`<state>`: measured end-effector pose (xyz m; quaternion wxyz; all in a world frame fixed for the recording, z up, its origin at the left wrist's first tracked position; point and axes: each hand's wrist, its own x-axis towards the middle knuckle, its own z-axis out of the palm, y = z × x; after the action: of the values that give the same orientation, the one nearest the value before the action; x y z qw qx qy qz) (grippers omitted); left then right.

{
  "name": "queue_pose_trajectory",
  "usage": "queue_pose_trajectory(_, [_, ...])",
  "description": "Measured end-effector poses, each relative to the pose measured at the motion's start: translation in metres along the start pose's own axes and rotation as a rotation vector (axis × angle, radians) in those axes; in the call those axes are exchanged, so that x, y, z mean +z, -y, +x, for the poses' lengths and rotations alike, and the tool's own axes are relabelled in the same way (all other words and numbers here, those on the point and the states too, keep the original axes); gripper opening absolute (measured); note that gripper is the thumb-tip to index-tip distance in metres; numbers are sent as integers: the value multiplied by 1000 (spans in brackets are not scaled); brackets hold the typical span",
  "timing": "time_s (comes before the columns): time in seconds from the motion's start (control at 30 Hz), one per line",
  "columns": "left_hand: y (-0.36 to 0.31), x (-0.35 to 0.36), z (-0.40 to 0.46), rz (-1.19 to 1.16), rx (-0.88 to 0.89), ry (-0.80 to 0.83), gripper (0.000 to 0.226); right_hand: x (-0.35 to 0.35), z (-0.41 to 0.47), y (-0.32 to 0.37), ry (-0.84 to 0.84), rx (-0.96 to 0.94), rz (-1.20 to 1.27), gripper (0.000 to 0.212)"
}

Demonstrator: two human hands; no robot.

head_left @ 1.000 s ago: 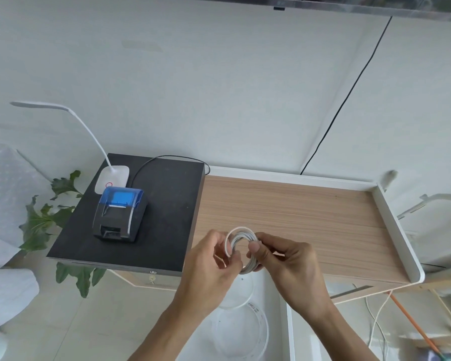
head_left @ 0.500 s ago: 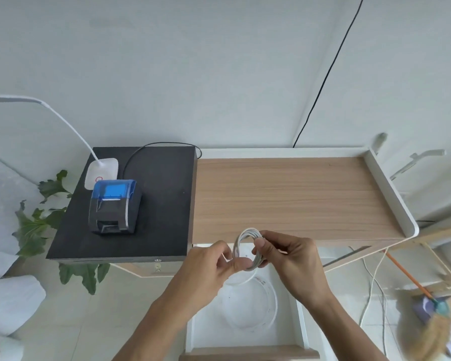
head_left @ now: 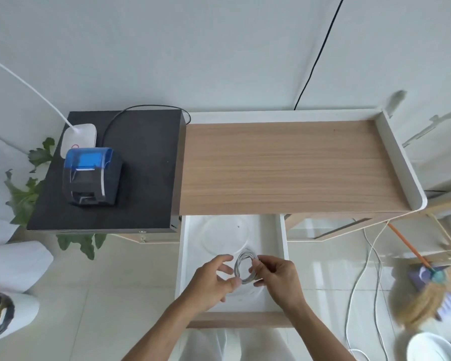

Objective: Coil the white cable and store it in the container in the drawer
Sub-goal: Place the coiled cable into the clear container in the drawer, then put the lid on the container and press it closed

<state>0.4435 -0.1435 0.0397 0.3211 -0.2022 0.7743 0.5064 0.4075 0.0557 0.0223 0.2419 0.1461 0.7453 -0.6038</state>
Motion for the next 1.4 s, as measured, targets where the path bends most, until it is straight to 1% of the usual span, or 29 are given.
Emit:
queue_pose_trajectory(0.07, [8,13,13,-12,-40,11,61,0,11,-19,32,44,-43,17])
queue_pose_trajectory(0.2, [28,36,40,-20,-148,-69,47,7,35,-51,94,130,-228,21])
queue_pose_trajectory(0.27, [41,45,53,-24,-189,-89,43,13,47,-63,121,171,-321,23])
queue_pose_trajectory(0.37, [60,58,72,-13,-233,-91,43,23,65,-84,125,216,-439,27])
queue_pose_trajectory(0.47, [73,70,87,-8,-280,-88,42,34,77,-101,121,248,-519,24])
queue_pose_trajectory(0.6, [80,79,101,-12,-337,-110,40,44,87,-114,92,273,-560,18])
queue_pose_trajectory(0.67, [82,83,109,-5,-356,-114,34,47,90,-117,100,278,-594,17])
queue_pose_trajectory(0.77, [85,87,120,7,-360,-108,16,51,96,-119,124,282,-659,17])
queue_pose_trajectory(0.8, [83,87,122,1,-352,-112,15,51,98,-120,133,282,-681,17])
queue_pose_trajectory(0.83, [81,87,122,-2,-350,-109,17,50,99,-122,146,284,-709,15])
queue_pose_trajectory(0.93, [82,87,123,-16,-363,-82,41,48,98,-123,185,283,-782,10])
queue_pose_trajectory(1.0, [81,83,118,-26,-368,-71,47,45,93,-117,199,248,-821,9])
queue_pose_trajectory(1.07, [82,78,114,-49,-373,-69,53,39,88,-111,172,193,-826,4])
queue_pose_trajectory(1.13, [82,70,107,-76,-367,-81,57,30,82,-106,111,117,-800,7])
queue_pose_trajectory(1.2, [85,57,102,-134,-353,-153,47,21,79,-100,22,8,-778,12])
queue_pose_trajectory(1.27, [90,41,99,-205,-330,-283,33,14,80,-92,-73,-97,-748,23])
queue_pose_trajectory(1.3, [90,32,99,-220,-315,-354,29,12,83,-87,-104,-117,-720,26])
queue_pose_trajectory(1.37, [84,15,101,-156,-281,-478,32,10,94,-77,-142,-112,-657,27])
queue_pose_trajectory(1.4, [81,6,104,-120,-264,-515,36,11,103,-74,-142,-97,-642,29])
